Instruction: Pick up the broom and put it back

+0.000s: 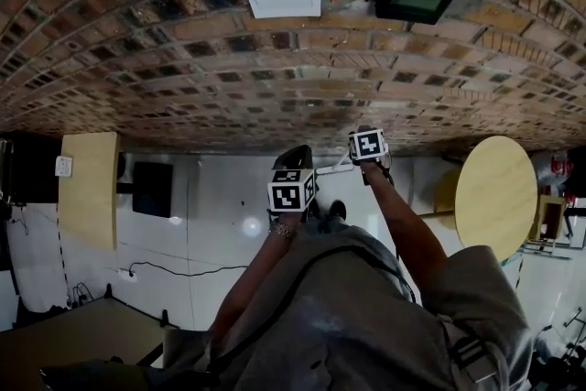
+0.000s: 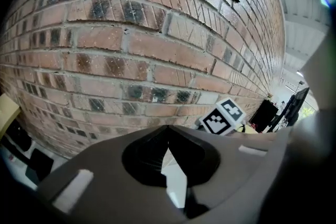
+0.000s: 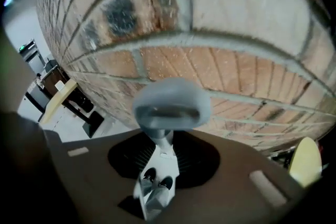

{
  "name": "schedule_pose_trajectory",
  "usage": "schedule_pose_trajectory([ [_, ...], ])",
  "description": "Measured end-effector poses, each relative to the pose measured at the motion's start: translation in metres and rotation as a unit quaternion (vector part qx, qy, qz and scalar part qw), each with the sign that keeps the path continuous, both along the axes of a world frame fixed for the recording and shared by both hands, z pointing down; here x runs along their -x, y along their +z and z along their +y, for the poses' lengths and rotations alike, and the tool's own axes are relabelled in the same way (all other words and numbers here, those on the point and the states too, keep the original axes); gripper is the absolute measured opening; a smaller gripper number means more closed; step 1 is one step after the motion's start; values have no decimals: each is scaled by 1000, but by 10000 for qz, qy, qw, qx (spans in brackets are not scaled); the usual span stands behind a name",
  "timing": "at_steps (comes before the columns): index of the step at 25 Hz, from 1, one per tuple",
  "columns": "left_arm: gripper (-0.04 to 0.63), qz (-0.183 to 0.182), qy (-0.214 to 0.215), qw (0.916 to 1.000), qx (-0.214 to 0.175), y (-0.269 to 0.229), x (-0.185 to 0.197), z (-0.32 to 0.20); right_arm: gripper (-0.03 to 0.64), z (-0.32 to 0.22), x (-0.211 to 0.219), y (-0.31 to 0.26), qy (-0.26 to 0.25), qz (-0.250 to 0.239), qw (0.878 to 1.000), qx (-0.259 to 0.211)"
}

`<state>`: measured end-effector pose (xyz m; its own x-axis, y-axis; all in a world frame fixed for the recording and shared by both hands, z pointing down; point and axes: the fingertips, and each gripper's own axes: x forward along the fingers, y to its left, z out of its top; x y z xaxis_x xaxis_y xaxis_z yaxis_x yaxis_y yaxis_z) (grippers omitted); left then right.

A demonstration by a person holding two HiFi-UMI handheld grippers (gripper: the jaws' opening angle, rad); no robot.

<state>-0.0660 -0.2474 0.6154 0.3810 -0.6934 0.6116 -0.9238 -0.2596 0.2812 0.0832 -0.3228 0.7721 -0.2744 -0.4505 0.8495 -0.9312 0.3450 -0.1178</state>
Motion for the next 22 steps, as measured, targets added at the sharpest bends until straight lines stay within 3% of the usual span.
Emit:
schedule_pose_trajectory([
  [6, -23, -63, 201, 9996, -192, -11, -23, -30, 100, 44, -4, -103, -354, -352, 9976, -478],
  [11, -23, -142, 470, 9981, -382, -24, -48, -47, 100, 39, -2, -175, -206, -658, 9915, -1102],
  [16, -23, -140, 615, 9972, -408, -28, -62, -51, 100, 30, 5, -203, 15, -871, 9851, -1482],
  [22, -25, -177, 755, 9965, -304, -23, -67, -53, 101, 33, 14, -198, -120, -807, 9869, -1389],
])
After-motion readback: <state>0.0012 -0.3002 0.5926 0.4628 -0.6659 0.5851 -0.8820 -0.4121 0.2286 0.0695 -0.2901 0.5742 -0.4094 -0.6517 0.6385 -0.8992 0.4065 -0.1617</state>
